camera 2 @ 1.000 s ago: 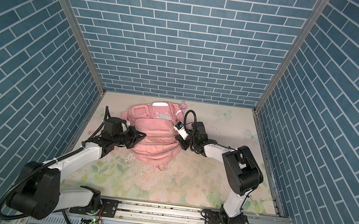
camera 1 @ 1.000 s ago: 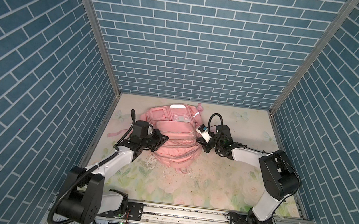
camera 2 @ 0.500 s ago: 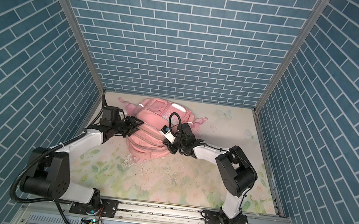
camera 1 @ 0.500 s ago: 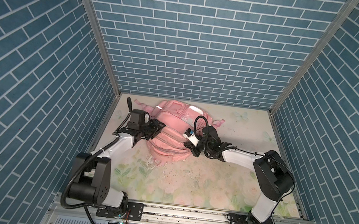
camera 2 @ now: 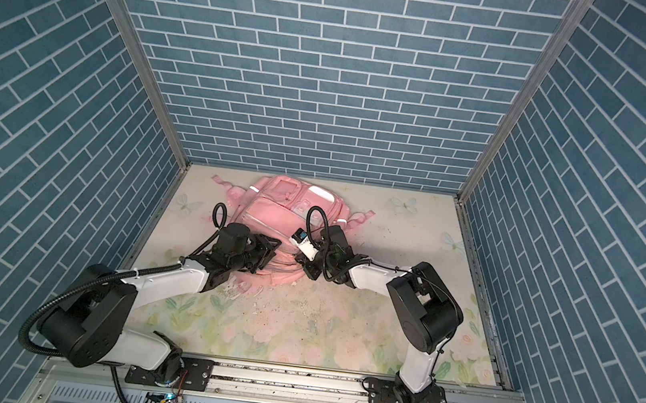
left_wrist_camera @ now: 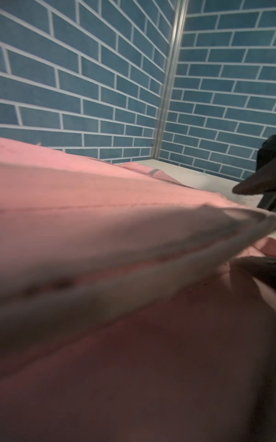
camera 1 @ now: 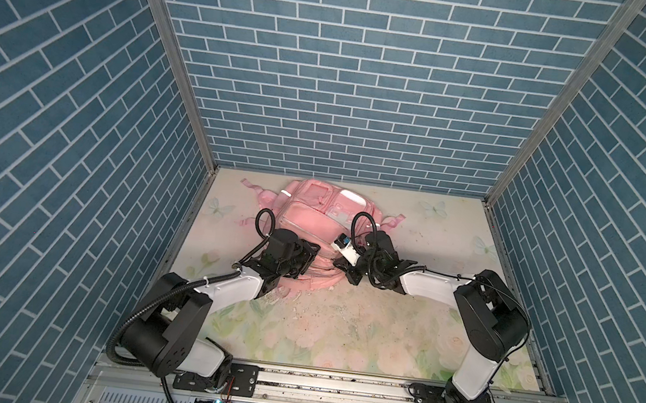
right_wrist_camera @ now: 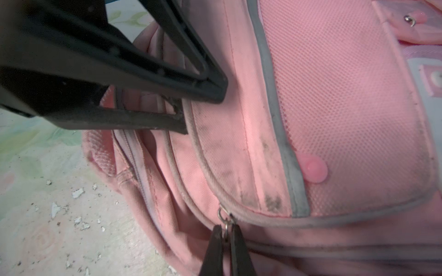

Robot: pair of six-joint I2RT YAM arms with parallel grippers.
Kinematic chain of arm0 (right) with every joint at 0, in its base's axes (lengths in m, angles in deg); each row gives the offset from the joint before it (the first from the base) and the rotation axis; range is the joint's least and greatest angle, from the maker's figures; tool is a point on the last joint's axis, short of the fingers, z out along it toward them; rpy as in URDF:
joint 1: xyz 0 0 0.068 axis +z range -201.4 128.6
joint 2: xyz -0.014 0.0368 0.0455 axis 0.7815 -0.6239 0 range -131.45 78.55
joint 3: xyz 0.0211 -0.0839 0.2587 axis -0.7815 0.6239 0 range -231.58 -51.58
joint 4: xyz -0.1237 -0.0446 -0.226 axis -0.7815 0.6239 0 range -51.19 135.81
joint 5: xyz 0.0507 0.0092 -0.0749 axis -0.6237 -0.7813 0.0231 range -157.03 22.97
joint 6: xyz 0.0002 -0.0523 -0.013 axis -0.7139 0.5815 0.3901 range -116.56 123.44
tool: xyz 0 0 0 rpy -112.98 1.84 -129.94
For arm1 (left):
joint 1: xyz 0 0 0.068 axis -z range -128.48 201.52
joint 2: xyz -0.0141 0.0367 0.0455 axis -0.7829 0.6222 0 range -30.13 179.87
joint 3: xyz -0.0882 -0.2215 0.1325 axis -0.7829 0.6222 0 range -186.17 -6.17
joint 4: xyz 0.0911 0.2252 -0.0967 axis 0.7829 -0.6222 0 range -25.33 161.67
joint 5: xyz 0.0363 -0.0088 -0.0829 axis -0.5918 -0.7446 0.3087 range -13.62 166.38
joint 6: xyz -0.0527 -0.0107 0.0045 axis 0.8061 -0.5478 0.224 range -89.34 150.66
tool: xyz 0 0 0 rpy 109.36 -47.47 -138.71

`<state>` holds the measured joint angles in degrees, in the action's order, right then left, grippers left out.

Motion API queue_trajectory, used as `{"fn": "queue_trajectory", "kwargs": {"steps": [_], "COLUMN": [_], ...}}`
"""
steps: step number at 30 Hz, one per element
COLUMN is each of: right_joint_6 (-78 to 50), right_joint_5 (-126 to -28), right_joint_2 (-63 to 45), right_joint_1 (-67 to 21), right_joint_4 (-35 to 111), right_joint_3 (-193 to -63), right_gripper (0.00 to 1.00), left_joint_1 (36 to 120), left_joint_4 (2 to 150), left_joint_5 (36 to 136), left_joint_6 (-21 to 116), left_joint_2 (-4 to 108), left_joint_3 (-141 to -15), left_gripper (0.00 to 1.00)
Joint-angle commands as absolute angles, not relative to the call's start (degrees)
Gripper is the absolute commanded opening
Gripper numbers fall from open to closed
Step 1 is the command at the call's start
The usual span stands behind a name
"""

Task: Pack the student bag

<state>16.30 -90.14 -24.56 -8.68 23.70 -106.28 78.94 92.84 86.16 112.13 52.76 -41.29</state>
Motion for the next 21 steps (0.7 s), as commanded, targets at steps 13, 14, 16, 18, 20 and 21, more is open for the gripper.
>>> {"fn": "queue_trajectory", "kwargs": {"steps": [13, 14, 16, 18, 20, 21], "right_joint_6": [15.37, 15.31, 15.62, 16.69, 16.66, 16.13], "right_joint_5": [-88.66, -88.73, -88.74, -89.34, -91.17, -90.99], "right_joint_2": [-22.28, -22.55, -22.95, -23.04, -22.82, -22.66], "right_joint_1": [-14.6, -15.4, -16.31, -16.39, -16.33, -16.21], "right_joint_4": [23.07, 23.39, 24.63, 26.16, 26.1, 25.79], "right_joint_3": [-104.03, -104.38, -105.52, -106.62, -106.92, -106.87], "right_gripper": [0.0, 0.0, 0.0, 0.0, 0.0, 0.01], "left_joint_1": [78.41, 78.28, 78.26, 78.25, 78.5, 78.68], "left_joint_4": [95.28, 95.19, 95.24, 96.33, 96.71, 96.68], "left_joint_5": [84.06, 84.15, 84.51, 85.35, 85.78, 85.95], "left_joint_6": [112.61, 112.6, 112.53, 112.31, 112.31, 112.05], "left_joint_2": [47.17, 46.56, 45.98, 46.51, 47.23, 47.5], "left_joint_3": [-37.84, -37.55, -37.47, -37.7, -38.11, -38.55], "left_gripper": [0.0, 0.0, 0.0, 0.0, 0.0, 0.0]}}
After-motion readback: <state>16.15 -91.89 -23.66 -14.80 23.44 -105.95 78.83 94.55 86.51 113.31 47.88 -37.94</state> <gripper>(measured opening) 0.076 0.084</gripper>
